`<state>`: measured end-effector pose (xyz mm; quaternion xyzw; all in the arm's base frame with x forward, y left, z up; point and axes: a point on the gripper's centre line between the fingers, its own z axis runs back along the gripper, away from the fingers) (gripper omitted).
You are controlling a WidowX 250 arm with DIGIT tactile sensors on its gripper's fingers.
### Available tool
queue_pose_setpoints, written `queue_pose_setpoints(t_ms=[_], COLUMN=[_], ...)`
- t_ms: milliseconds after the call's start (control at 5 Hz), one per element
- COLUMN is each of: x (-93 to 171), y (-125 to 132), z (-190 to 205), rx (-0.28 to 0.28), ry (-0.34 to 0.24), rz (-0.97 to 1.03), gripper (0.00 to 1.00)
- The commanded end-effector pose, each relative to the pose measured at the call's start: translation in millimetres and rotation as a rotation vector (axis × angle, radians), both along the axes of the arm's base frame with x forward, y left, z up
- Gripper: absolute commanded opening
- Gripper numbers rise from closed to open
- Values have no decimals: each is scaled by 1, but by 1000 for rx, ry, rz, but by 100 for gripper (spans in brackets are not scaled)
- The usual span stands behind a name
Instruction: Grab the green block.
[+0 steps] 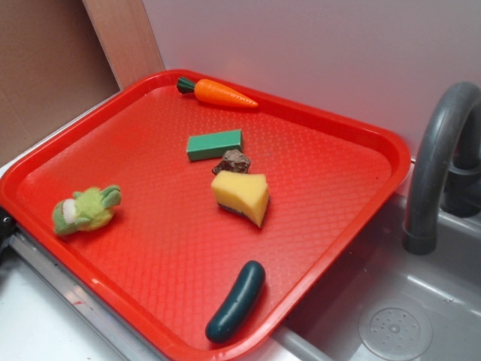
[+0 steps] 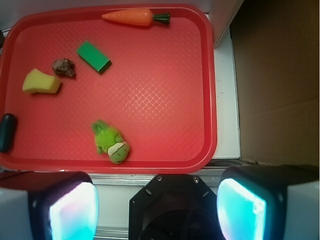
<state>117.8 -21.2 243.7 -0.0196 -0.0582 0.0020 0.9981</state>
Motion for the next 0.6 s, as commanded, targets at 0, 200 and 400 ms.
queue_pose_setpoints(t_ms=[0, 200, 400], x=[0, 1, 8], y=[0, -1, -2], z=[0, 0, -3], rx=[0, -7, -17], ry=[0, -16, -69], rz=[0, 10, -43], gripper=[100, 100, 100])
